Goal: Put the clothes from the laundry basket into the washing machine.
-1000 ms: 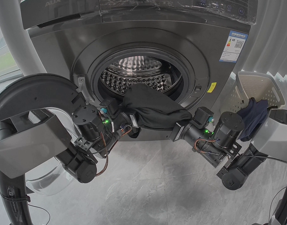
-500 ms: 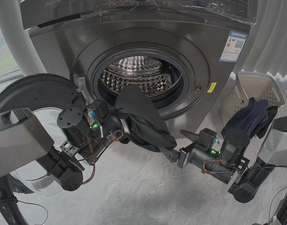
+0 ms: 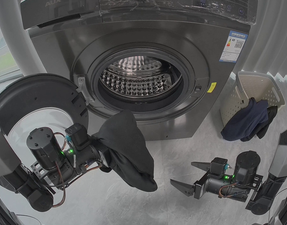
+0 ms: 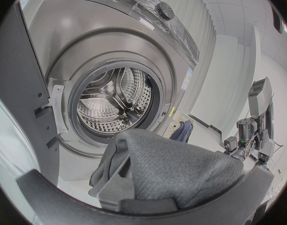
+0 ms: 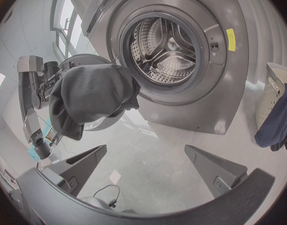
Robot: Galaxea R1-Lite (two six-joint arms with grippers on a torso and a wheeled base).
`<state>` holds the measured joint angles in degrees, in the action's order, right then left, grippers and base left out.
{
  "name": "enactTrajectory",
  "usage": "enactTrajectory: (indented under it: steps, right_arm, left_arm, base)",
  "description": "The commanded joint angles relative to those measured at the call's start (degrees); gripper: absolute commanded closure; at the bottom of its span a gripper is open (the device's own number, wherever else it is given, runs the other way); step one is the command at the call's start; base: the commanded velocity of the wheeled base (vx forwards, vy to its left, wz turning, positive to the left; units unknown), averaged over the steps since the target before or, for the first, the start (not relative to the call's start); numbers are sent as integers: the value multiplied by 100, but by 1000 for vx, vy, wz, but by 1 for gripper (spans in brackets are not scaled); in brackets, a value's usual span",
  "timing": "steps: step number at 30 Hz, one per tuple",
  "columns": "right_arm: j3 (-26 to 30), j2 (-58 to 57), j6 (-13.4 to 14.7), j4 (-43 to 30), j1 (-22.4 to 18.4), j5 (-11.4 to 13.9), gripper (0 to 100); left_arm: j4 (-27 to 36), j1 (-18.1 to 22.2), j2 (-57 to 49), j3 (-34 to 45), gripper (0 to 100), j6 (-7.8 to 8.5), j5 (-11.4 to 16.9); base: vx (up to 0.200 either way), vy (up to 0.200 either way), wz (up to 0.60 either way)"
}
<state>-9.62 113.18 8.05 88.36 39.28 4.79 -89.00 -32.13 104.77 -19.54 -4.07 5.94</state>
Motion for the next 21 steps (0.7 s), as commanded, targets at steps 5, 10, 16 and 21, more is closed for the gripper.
enactTrajectory:
  steps: [5,10,16,21]
  right_arm:
    - [-216,-147,57,24,185,31,0]
    - [-295,-252,74,6,159,-22,0]
    - [-436,64,145,15,-368,-57,0]
    - [-497,64,145,6,-562,-57,0]
  left_arm:
    - [-21,-21,193,108,100,38,-66]
    - [-21,-30,308,12,100,47,-374]
    - [-12,-47,299,12,100,64,-392]
    - [-12,-47,369,-6,100,179,-383]
  base:
    - [0,0,0]
    - [0,0,0]
    - [0,0,0]
    - [120,0,0]
